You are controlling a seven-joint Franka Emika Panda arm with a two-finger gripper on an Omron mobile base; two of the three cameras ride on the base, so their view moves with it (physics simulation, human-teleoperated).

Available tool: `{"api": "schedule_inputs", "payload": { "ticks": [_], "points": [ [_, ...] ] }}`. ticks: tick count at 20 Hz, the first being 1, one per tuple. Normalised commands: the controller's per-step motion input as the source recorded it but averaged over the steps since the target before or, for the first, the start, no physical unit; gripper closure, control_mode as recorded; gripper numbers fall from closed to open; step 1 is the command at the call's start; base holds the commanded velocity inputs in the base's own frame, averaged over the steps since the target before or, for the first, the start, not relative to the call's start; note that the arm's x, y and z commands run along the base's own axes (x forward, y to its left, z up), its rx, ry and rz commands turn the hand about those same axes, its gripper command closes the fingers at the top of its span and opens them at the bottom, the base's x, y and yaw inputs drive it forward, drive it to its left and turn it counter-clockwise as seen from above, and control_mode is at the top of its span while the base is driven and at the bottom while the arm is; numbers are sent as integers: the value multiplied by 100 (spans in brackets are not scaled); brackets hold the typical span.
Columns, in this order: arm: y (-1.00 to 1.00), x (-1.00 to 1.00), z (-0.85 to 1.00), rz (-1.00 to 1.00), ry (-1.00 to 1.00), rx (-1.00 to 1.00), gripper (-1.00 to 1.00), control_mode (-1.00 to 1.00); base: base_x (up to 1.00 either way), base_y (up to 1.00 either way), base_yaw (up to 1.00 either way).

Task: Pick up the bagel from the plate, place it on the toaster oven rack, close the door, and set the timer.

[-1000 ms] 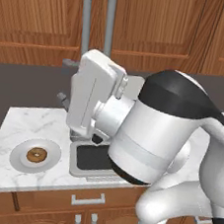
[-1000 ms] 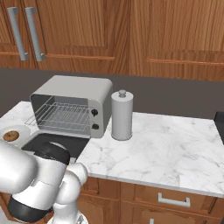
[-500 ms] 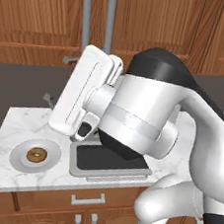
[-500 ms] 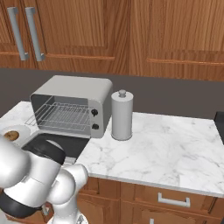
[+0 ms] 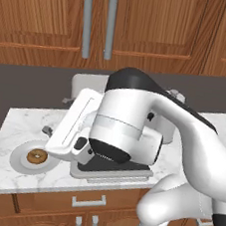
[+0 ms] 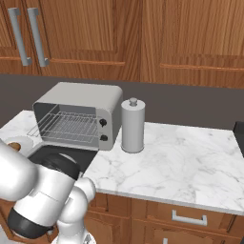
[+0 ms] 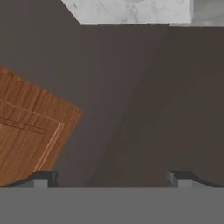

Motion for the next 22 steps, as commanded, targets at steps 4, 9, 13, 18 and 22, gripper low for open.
{"api": "schedule_inputs", "payload": {
  "ticks": [4,9,13,18,22],
  "points": [
    [6,-51,99,0,-62,-1,-100,-100,0,0,0],
    [4,-25,91,0,-85,0,-100,-100,0,0,0],
    [3,0,70,0,-93,-2,-100,-100,0,0,0],
    [0,0,37,-3,-94,-32,-100,-100,0,0,0],
    [19,0,-5,-8,-76,-70,-100,-100,0,0,0]
  ]
}}
